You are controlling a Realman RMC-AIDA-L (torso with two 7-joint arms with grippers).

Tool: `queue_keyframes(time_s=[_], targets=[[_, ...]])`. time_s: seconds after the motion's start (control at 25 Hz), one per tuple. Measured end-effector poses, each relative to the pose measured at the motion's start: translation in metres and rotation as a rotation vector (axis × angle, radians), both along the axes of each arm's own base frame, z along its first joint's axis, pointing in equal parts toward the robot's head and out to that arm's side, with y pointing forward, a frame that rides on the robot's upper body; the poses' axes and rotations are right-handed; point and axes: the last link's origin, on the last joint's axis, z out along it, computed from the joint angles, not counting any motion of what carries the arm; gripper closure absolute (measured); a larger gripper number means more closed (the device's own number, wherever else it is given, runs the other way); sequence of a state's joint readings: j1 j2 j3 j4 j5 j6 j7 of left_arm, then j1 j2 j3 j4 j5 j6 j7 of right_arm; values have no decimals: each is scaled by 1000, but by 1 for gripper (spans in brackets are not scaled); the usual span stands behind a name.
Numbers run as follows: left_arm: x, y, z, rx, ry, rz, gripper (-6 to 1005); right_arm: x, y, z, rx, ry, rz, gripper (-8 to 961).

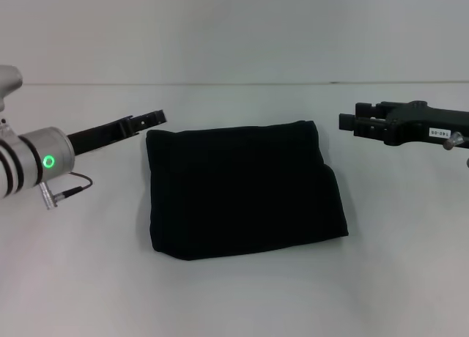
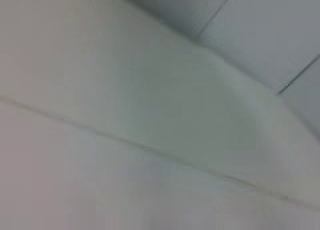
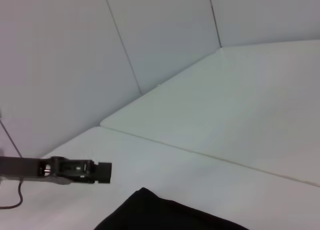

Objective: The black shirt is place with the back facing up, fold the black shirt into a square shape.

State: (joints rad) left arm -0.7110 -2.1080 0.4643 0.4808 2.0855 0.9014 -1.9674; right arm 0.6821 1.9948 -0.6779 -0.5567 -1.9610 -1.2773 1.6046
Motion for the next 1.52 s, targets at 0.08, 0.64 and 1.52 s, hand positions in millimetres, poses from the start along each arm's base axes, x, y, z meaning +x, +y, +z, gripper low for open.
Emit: queue_keyframes(time_s=[0.08, 0.64, 1.52], targets=[[0, 4, 0, -31, 28, 27, 90, 2, 0, 1, 6, -1, -3, 405], [6, 17, -12, -83, 78, 131, 90, -3, 4, -1, 16, -27, 23, 404], [17, 20, -27, -106, 104, 106, 90, -4, 6, -2, 30, -45, 39, 404]])
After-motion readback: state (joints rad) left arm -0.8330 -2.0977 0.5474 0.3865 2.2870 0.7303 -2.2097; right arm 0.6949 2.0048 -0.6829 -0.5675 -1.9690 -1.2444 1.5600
